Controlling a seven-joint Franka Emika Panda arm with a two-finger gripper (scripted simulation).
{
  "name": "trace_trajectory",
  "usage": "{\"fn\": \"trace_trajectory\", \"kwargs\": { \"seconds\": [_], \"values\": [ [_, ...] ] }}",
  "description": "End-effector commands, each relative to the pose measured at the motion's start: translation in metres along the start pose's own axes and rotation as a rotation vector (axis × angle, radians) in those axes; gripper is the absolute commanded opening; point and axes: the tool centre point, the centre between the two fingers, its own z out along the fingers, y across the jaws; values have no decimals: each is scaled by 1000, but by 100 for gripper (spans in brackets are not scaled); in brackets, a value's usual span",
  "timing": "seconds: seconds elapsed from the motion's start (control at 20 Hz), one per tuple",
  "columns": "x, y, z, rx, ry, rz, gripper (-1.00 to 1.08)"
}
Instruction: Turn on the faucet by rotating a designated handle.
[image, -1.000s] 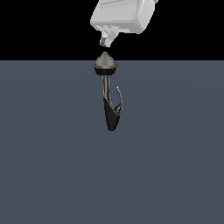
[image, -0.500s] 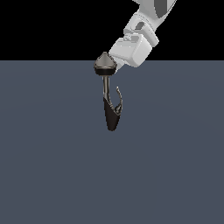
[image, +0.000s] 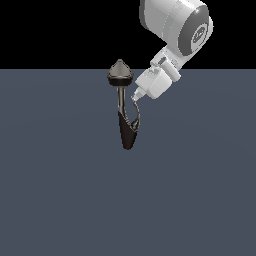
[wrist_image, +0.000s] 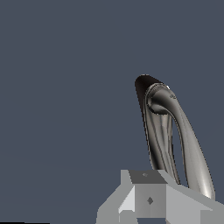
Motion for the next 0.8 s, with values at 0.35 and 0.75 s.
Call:
{"fn": "trace_trajectory", "kwargs": {
  "seconds": [0.35, 0.75],
  "values": [
    [18, -6, 10, 29, -32, 68, -100],
    [14, -5, 9, 25, -27, 58, -100]
  ]
}}
